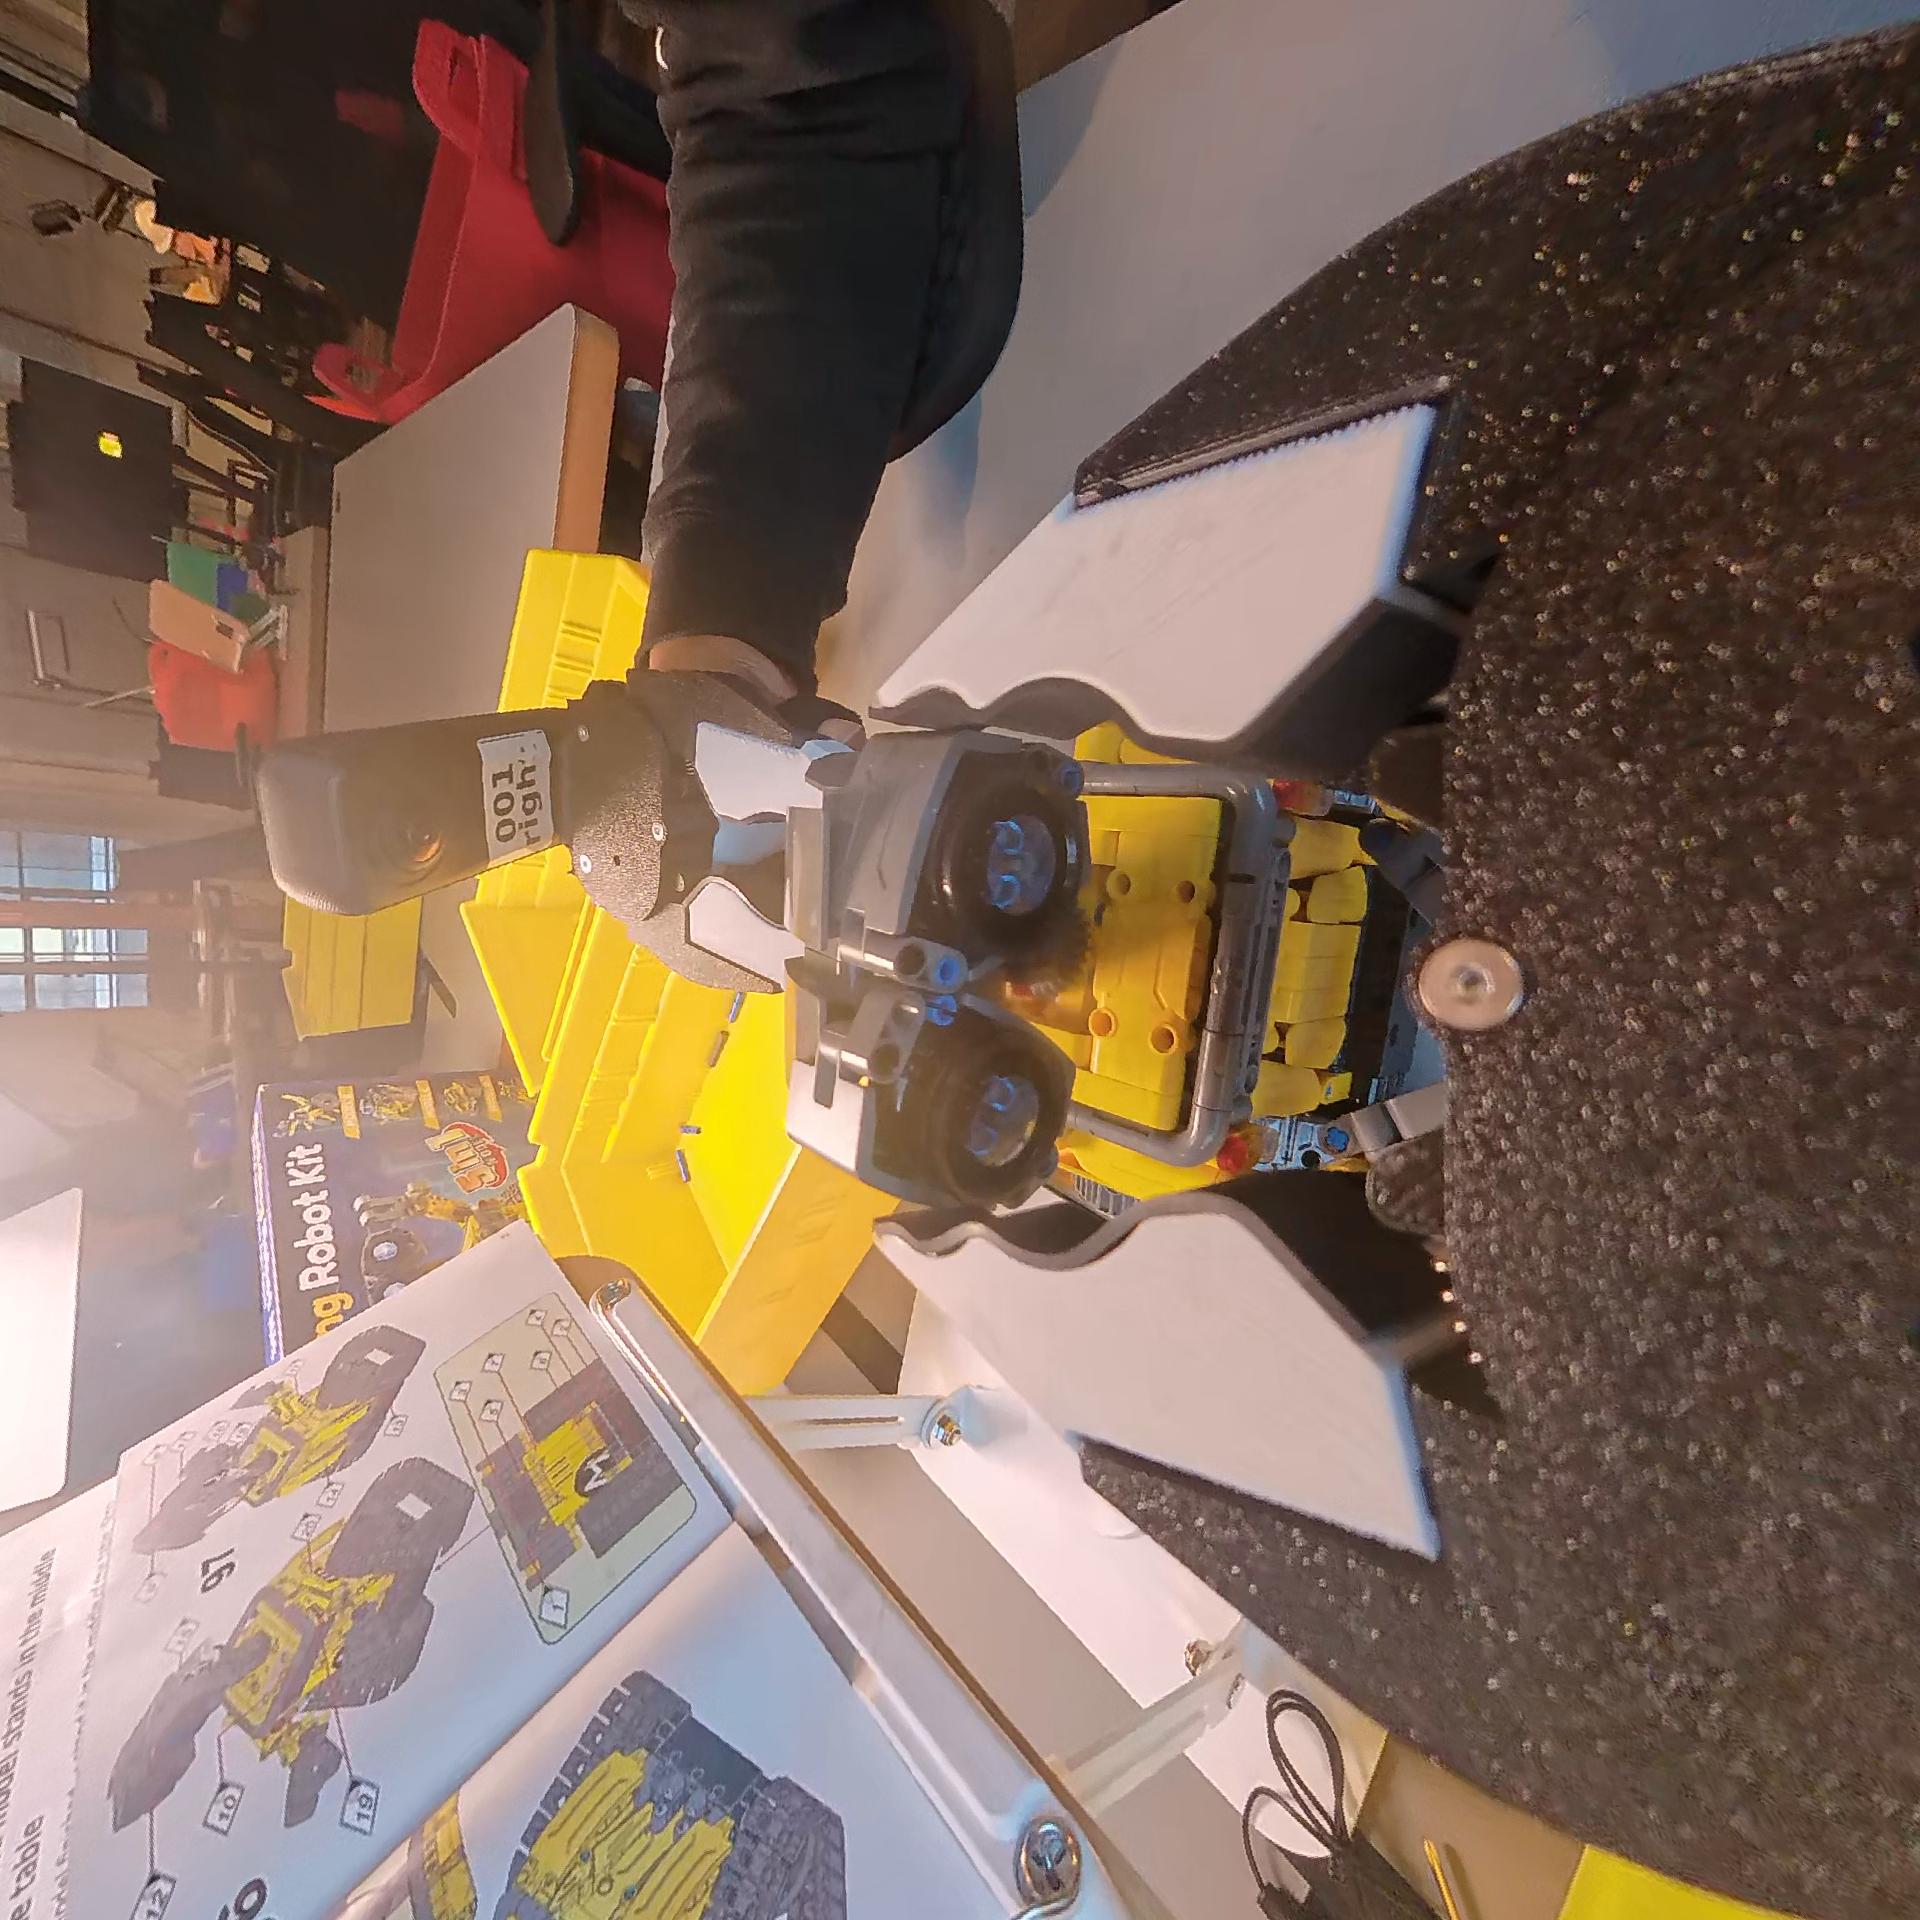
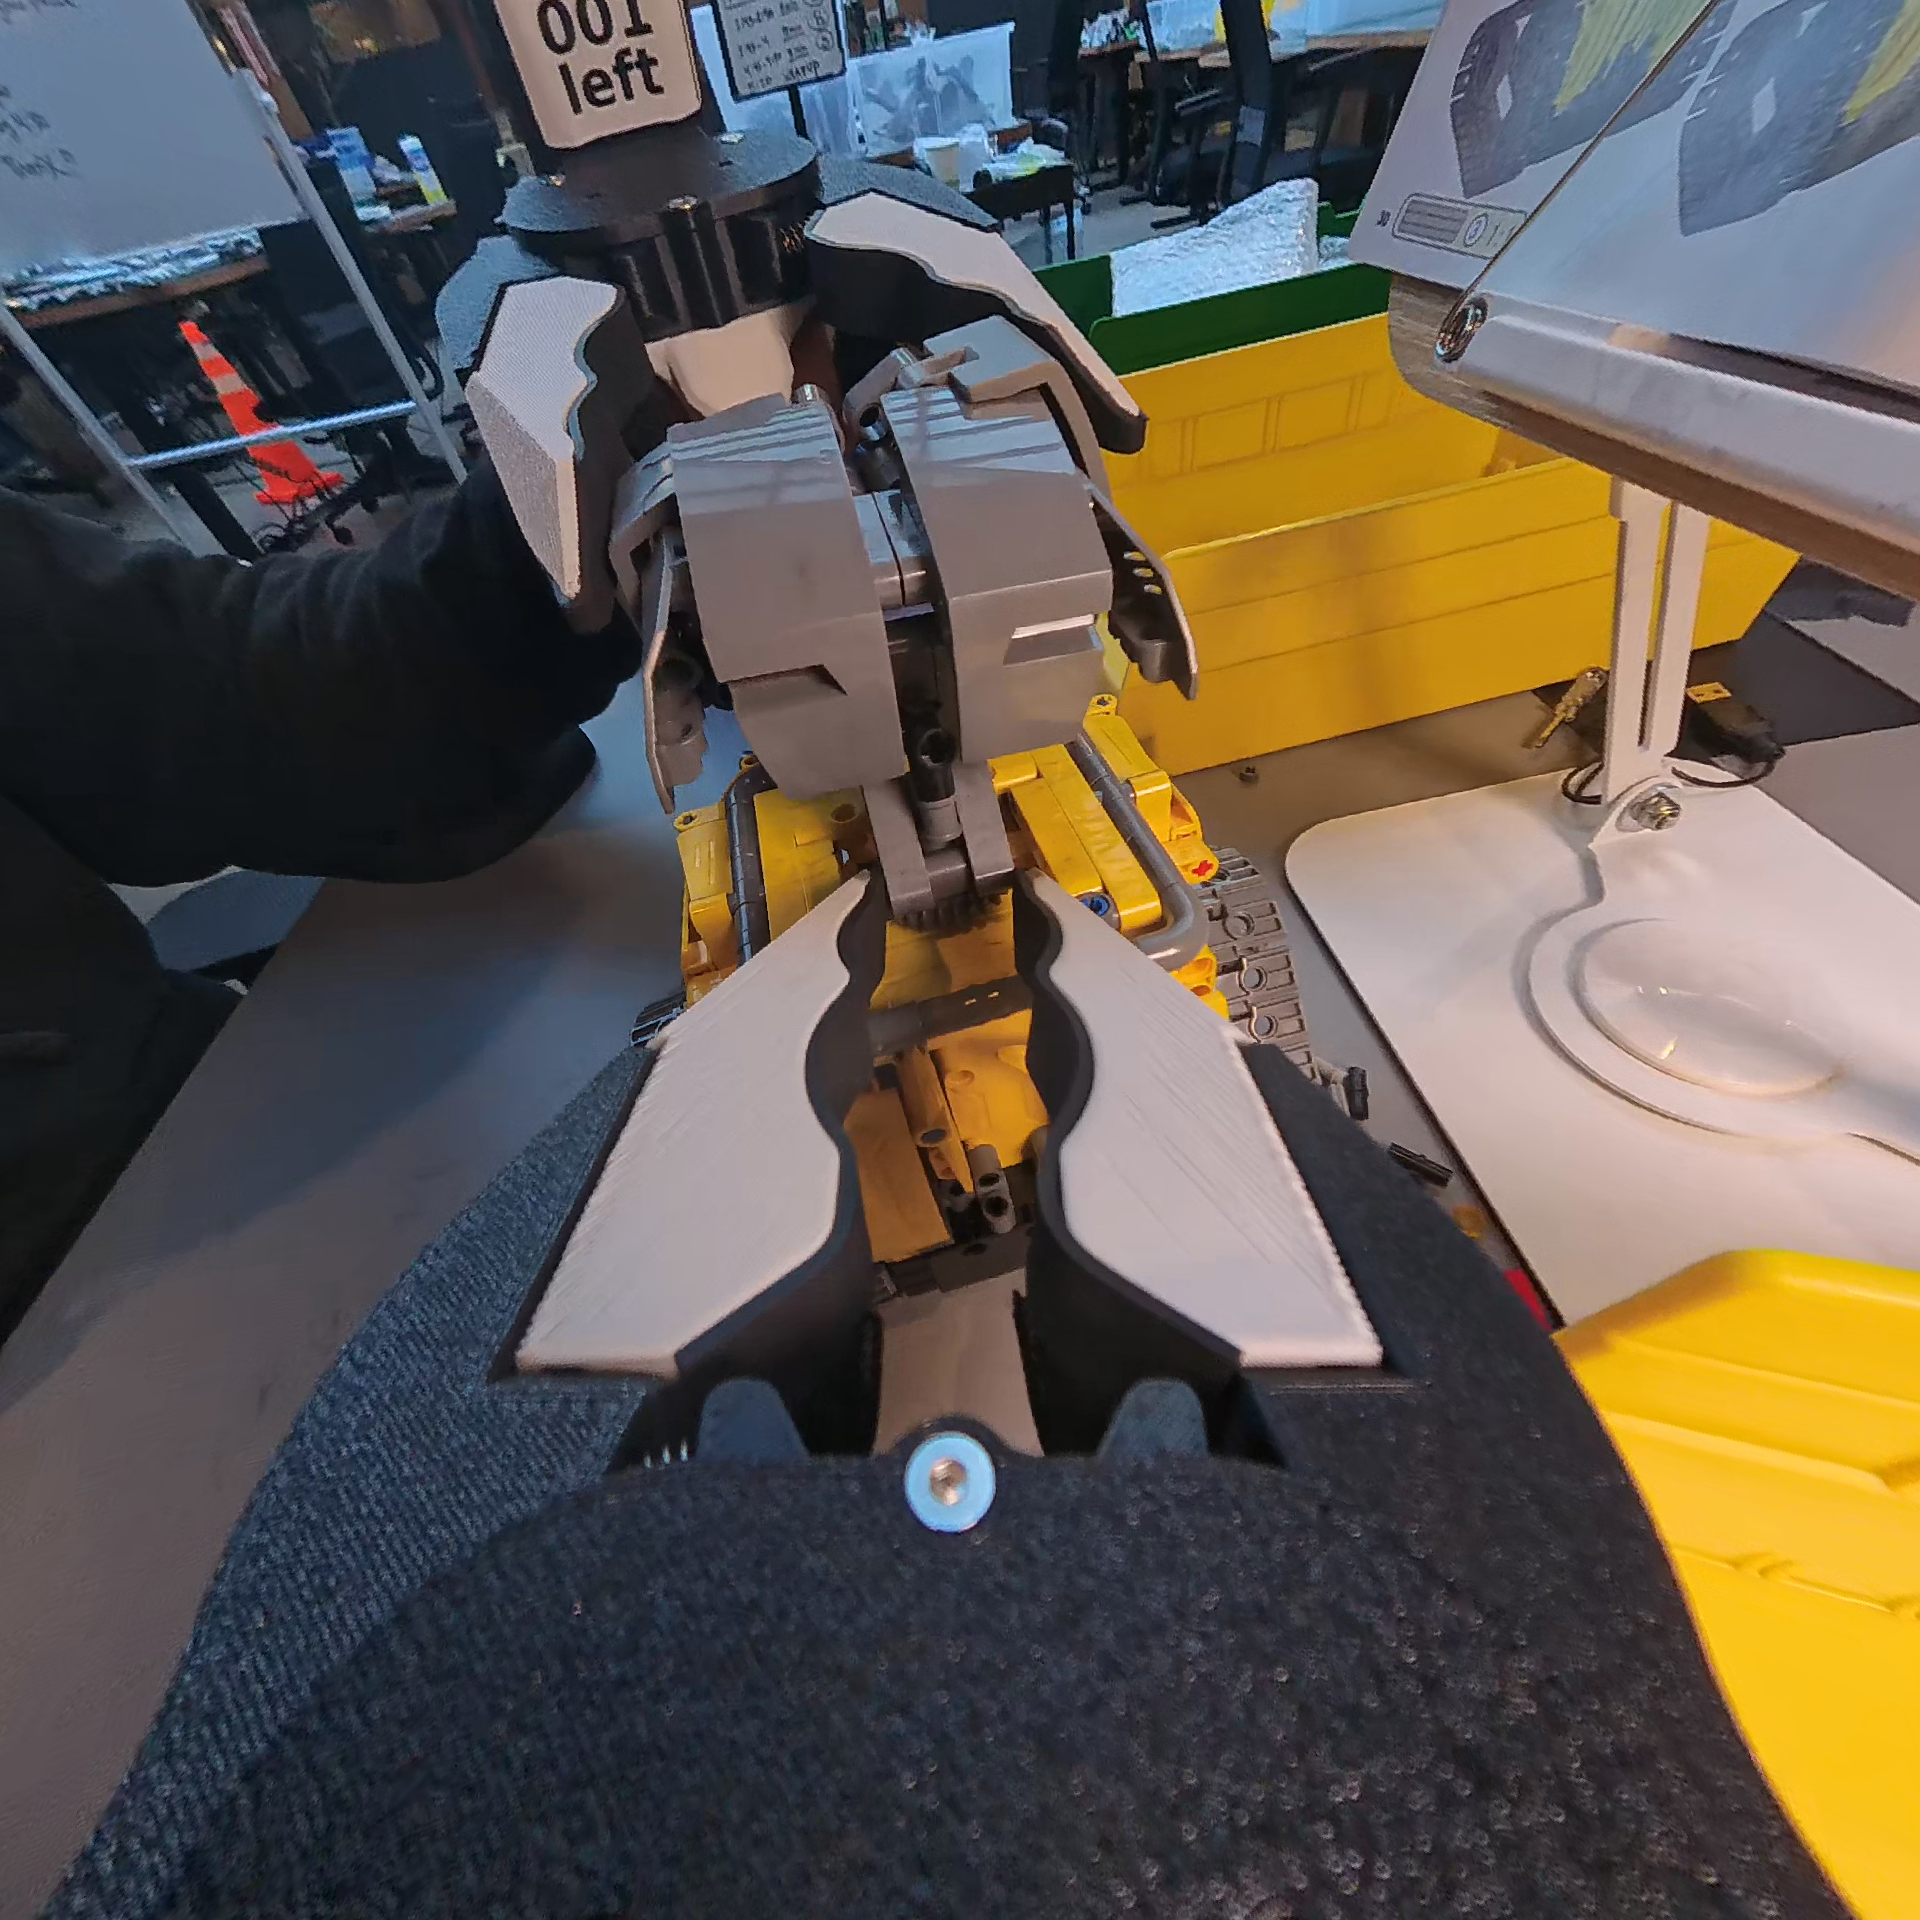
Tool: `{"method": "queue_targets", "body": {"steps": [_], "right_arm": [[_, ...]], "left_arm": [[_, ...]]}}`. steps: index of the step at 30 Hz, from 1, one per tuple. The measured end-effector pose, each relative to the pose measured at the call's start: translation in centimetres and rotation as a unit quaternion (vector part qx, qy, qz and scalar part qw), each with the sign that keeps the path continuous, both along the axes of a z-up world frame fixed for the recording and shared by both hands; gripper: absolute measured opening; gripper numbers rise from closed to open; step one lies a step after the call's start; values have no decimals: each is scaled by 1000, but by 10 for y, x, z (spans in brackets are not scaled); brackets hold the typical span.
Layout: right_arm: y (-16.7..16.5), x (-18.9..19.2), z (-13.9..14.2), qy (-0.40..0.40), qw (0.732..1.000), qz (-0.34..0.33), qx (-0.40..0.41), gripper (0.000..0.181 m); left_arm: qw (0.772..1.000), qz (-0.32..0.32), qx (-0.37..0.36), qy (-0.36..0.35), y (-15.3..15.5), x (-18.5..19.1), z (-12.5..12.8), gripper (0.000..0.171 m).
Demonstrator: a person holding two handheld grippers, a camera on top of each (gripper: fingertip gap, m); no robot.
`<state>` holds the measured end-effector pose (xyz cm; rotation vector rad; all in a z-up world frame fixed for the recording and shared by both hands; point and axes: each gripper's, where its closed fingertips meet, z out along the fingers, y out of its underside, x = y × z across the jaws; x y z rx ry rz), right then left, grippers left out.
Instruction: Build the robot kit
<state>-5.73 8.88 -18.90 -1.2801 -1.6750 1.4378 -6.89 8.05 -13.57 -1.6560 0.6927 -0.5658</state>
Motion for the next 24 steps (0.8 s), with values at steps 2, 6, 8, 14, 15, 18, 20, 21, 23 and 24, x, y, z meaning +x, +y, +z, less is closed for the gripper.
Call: {"method": "queue_targets", "body": {"steps": [2, 6, 8, 14, 15, 18, 20, 21, 23, 24], "right_arm": [[0, 0, 0, 3, 1000, -1, -5, 24], [-1, 0, 0, 7, 1000, -4, -14, 24], [-1, -1, 0, 10, 1000, -4, -17, 24], [-1, -1, 0, 16, 1000, -6, -24, 24], [-1, -1, 0, 17, 1000, -6, -25, 24], [-1, -1, 0, 19, 999, -6, -26, 24], [-1, -1, 0, 20, 999, -5, -26, 24], [-2, -1, 0, 20, 999, -4, -27, 24], [-2, 0, 0, 21, 999, -2, -28, 24], [-2, 0, 0, 22, 999, -1, -27, 24]], "left_arm": [[1000, -2, 1, -2, 0, 0, 0, 91], [1000, -7, 4, -5, -1, -1, 0, 91], [1000, -9, 6, -4, -1, -1, 0, 91], [1000, -12, 8, -7, -1, -1, 0, 91], [1000, -12, 8, -7, -1, -1, 0, 91], [1000, -16, 9, -7, -2, -1, 0, 91], [1000, -20, 10, -8, -2, -2, 0, 91], [1000, -22, 10, -10, -2, -2, 0, 91], [999, -28, 9, -12, -3, -3, -1, 91], [999, -32, 9, -12, -4, -4, -2, 91]]}}
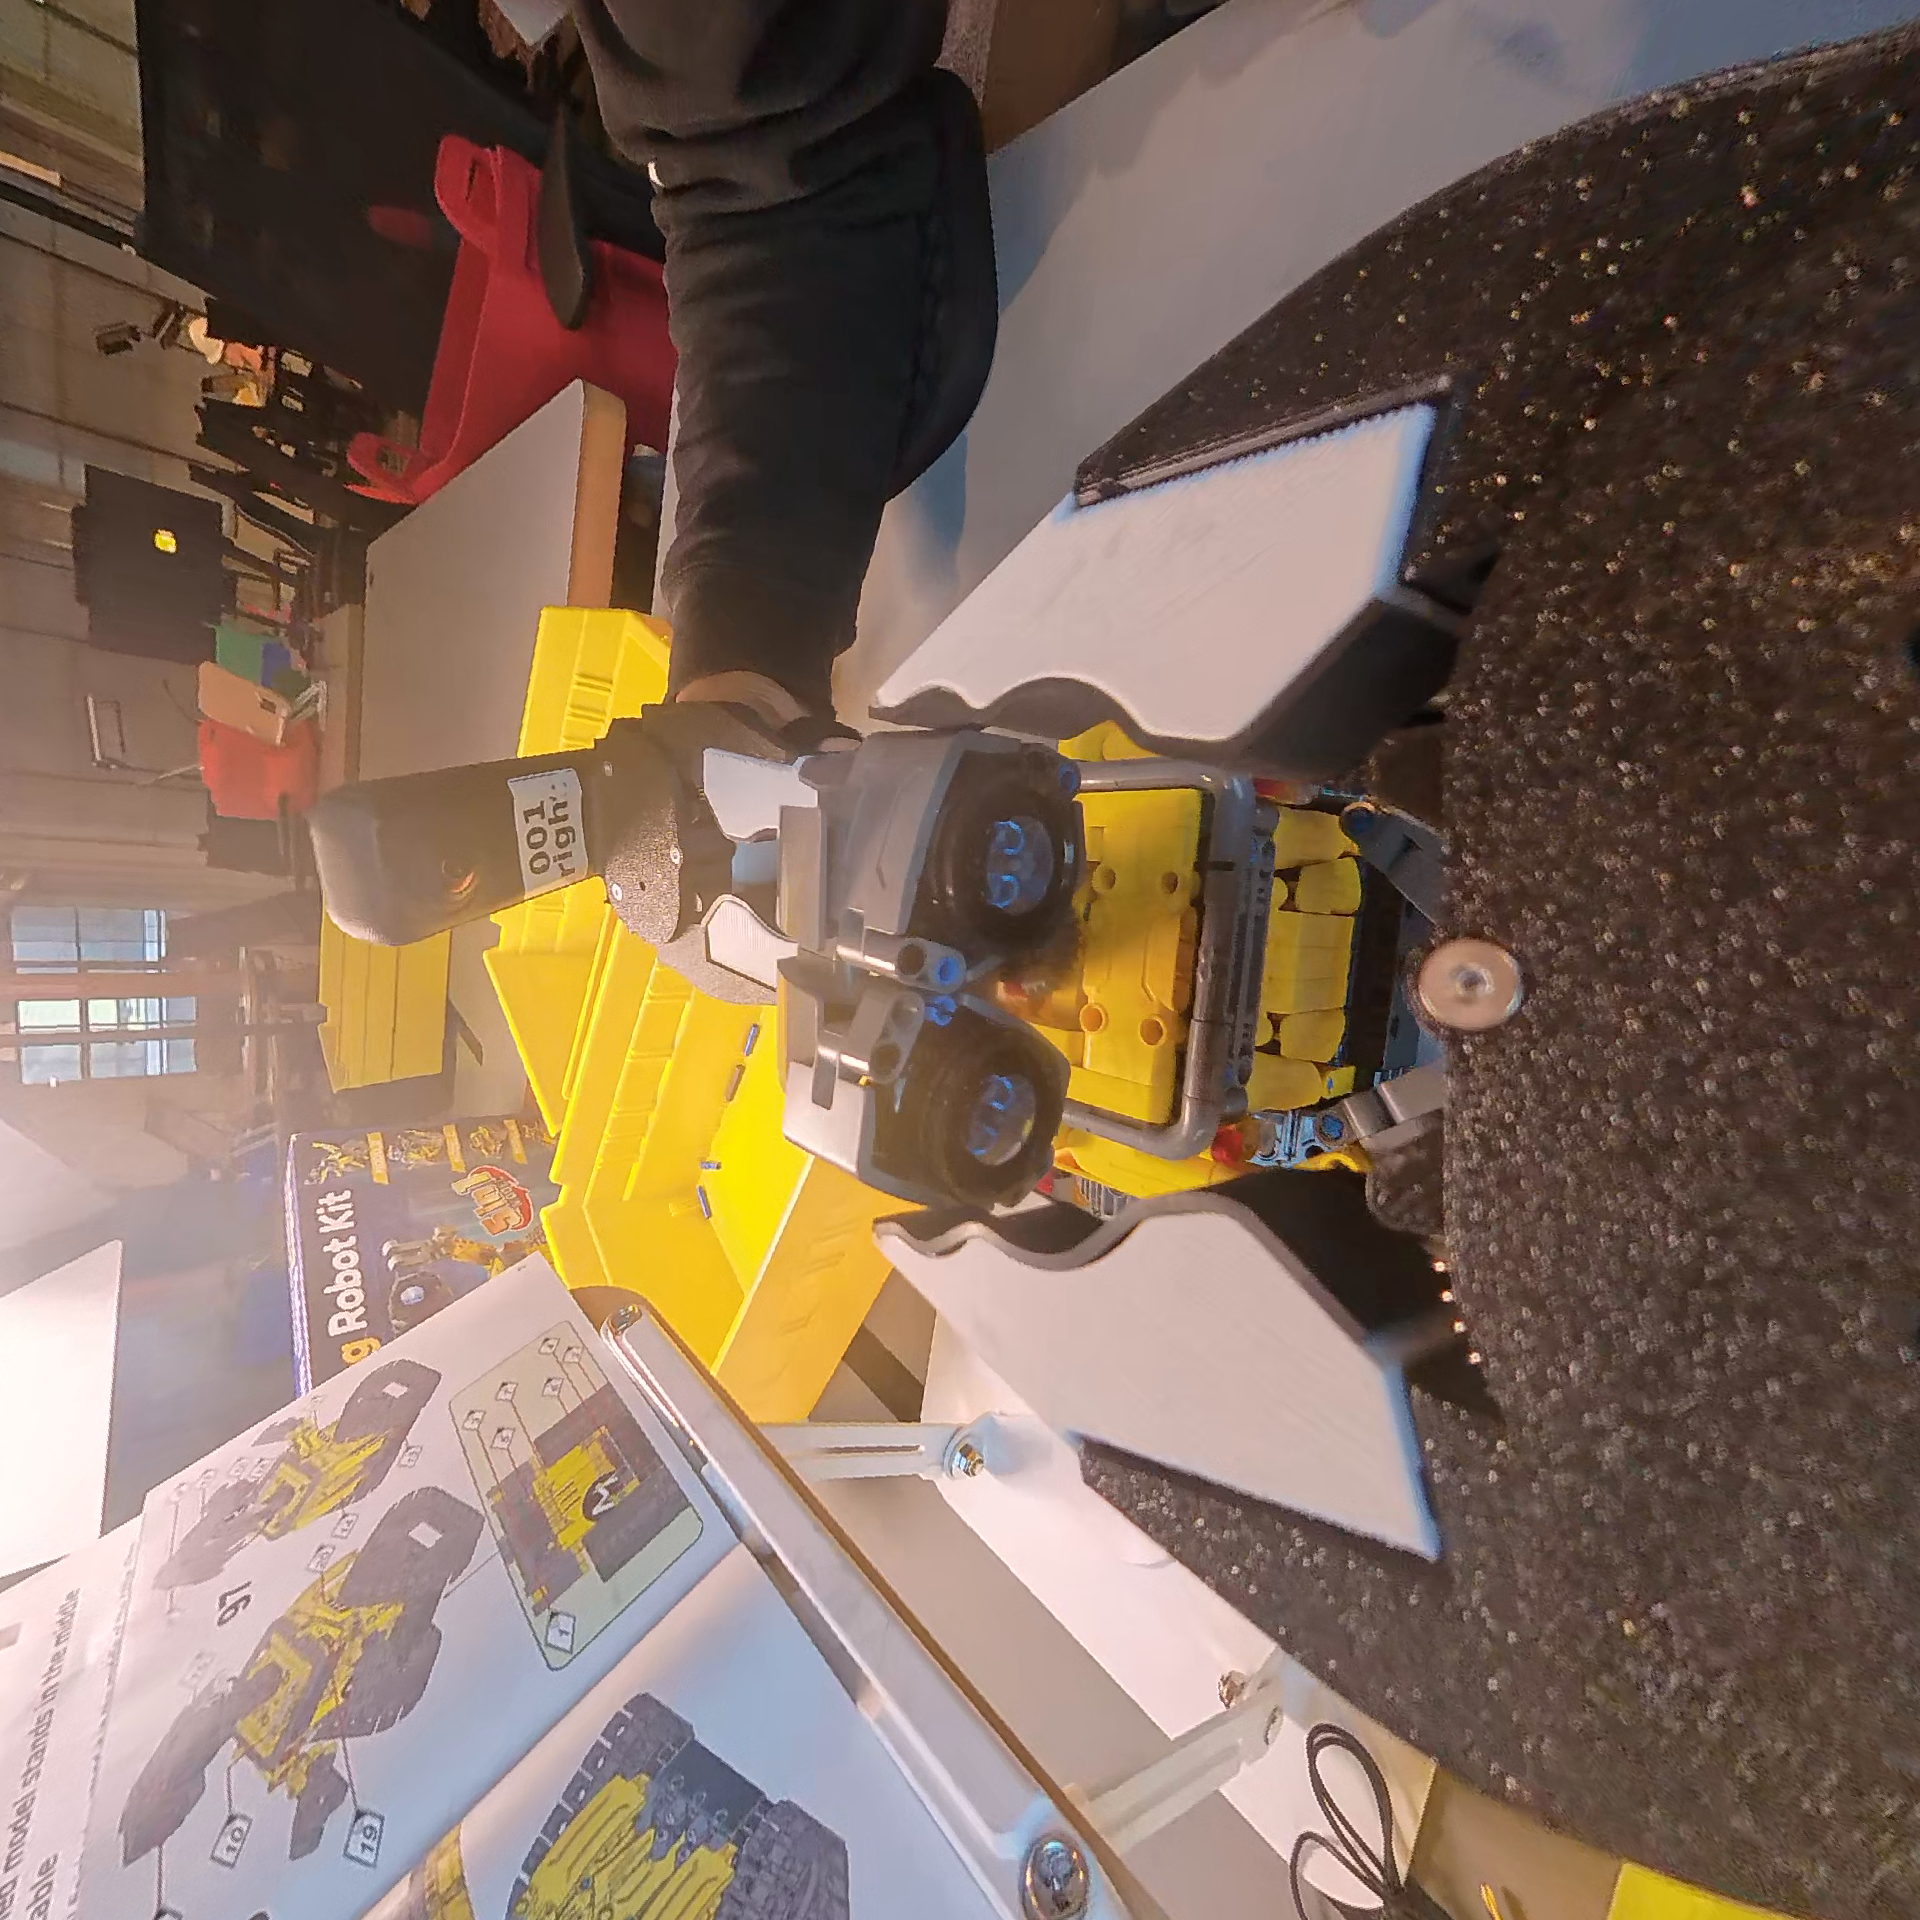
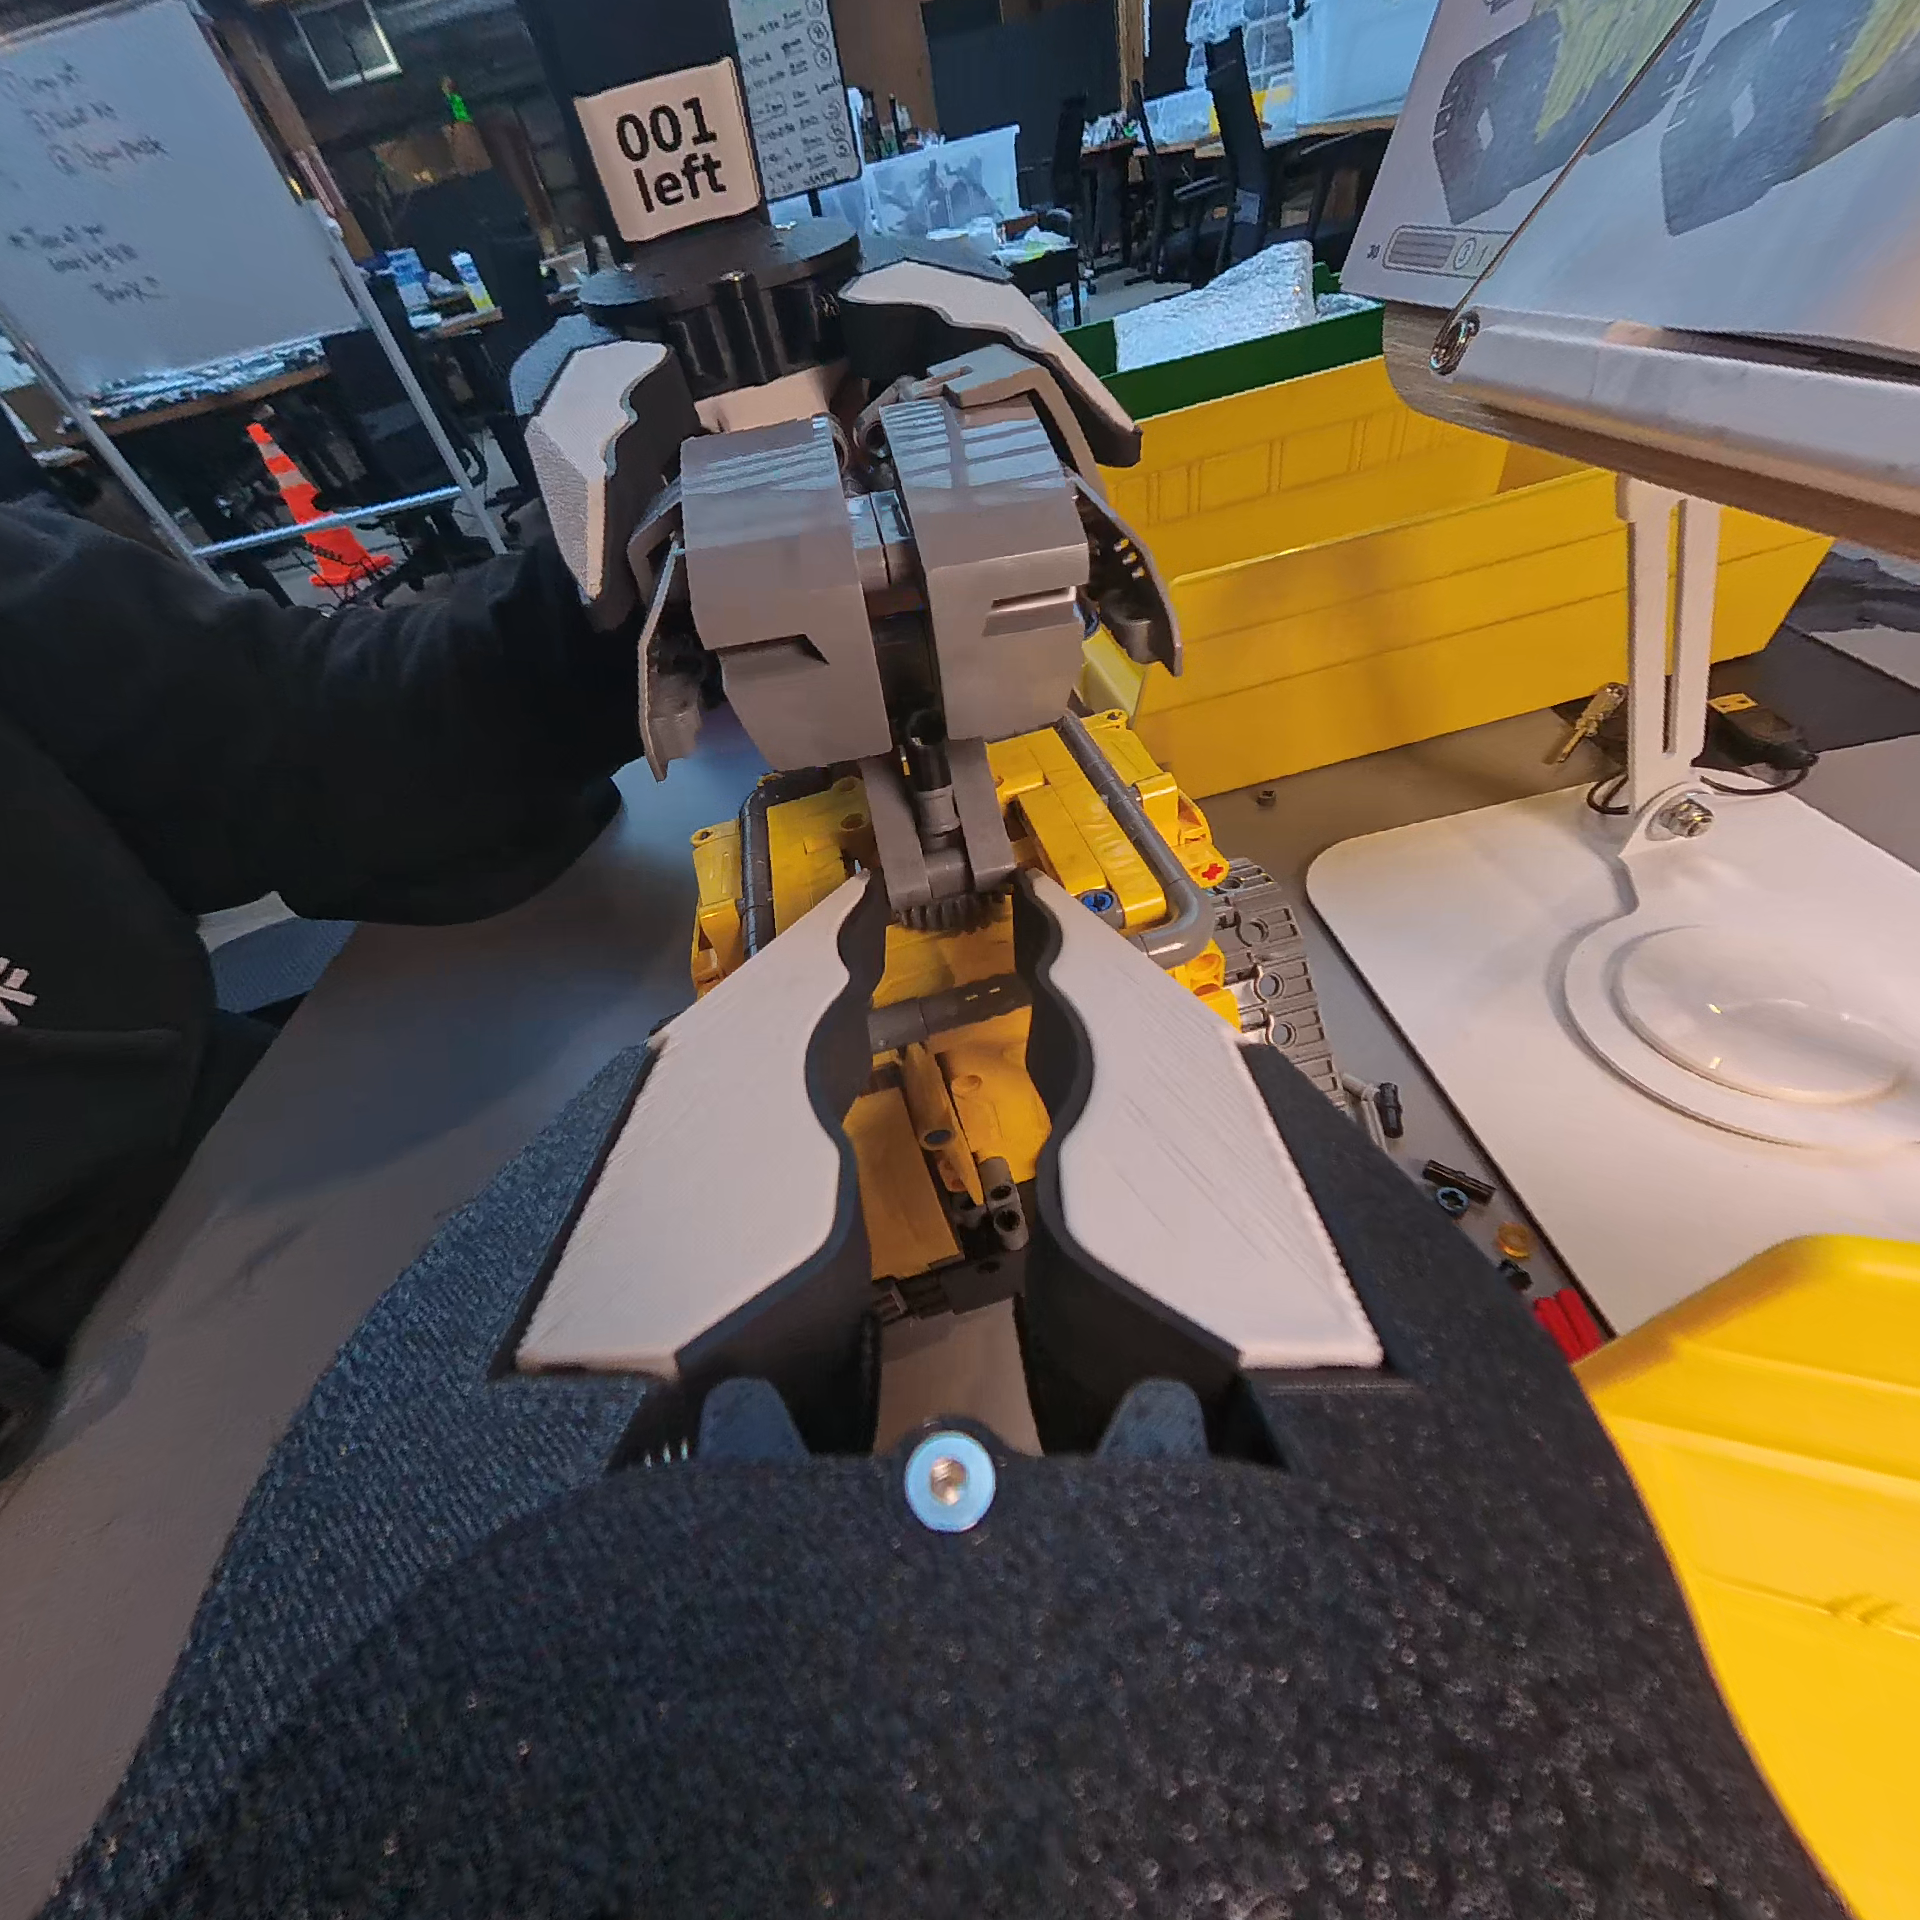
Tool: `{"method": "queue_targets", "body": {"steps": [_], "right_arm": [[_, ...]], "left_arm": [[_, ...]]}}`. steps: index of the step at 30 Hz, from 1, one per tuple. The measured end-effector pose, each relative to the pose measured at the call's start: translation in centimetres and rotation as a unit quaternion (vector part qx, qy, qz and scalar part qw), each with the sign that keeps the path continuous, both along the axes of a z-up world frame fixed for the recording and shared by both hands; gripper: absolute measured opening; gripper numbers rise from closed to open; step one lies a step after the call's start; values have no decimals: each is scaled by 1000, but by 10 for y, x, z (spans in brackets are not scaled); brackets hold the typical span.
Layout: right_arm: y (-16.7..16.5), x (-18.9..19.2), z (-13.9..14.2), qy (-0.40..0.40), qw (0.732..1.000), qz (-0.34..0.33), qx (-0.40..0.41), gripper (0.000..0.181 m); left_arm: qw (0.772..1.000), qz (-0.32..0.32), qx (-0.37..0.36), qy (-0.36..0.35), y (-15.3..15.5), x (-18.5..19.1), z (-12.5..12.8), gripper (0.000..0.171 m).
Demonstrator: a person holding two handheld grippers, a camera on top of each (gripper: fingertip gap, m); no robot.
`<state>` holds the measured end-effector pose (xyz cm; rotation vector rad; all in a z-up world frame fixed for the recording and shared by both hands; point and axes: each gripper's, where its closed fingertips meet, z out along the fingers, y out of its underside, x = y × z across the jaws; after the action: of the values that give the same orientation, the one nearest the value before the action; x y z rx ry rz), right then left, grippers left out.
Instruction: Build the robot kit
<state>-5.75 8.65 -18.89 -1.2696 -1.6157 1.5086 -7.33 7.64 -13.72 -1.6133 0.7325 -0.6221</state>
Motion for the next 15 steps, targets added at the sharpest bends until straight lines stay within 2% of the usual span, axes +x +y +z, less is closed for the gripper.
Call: {"method": "queue_targets", "body": {"steps": [9, 12, 15], "right_arm": [[-2, 1, 3, 6, 1000, 5, 2, 23], [-2, 2, -2, 1, 999, 3, 33, 2], [-3, 2, -1, 4, 999, 5, 47, 5]], "left_arm": [[999, -26, -19, 11, -8, -13, -13, 91], [999, -29, -25, 21, -10, -16, -18, 91], [999, -32, -22, 29, -11, -17, -19, 91]]}}
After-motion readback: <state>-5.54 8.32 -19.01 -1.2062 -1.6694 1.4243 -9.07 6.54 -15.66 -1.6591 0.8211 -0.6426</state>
